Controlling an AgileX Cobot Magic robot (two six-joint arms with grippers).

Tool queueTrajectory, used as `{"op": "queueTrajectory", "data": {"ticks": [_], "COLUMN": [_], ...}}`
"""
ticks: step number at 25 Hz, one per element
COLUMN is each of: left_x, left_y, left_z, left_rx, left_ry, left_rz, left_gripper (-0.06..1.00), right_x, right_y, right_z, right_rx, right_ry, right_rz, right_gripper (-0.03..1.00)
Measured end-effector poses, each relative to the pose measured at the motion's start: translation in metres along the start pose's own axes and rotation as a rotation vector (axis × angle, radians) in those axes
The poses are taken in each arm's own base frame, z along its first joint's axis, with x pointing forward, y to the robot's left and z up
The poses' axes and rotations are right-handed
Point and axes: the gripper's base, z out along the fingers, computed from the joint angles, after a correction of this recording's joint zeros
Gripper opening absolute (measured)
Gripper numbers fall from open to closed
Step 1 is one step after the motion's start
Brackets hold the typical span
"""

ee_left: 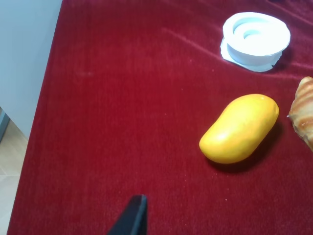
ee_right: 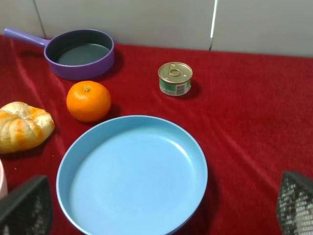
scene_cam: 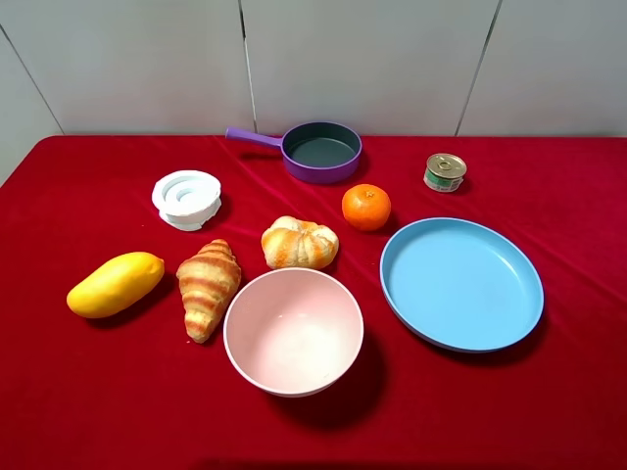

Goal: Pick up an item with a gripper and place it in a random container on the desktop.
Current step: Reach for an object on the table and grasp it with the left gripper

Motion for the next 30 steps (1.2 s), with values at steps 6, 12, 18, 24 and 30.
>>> {"op": "queueTrajectory", "data": {"ticks": [6,12,18,24,30], "left_x": [0.0000,0.0000,0.0000,0.0000,0.0000], "left_y": [0.0000,0.0000,0.0000,0.0000,0.0000], "left_z": [0.0000,0.0000,0.0000,0.0000,0.0000], "left_rx": [0.000,0.000,0.000,0.000,0.000], "left_ry": [0.000,0.000,0.000,0.000,0.000], "left_rz": [0.000,0.000,0.000,0.000,0.000], "left_gripper": [0.98,0.98,0.98,0.98,0.98], "right_x": [0.0000,0.0000,0.0000,0.0000,0.0000], "right_y": [0.0000,0.0000,0.0000,0.0000,0.0000], "right_z": [0.0000,0.0000,0.0000,0.0000,0.0000], "right_rx": [0.000,0.000,0.000,0.000,0.000], "right_ry": [0.000,0.000,0.000,0.000,0.000], "right_rz": [0.000,0.000,0.000,0.000,0.000], "right_gripper": [0.69,0.69,0.69,0.69,0.69]}}
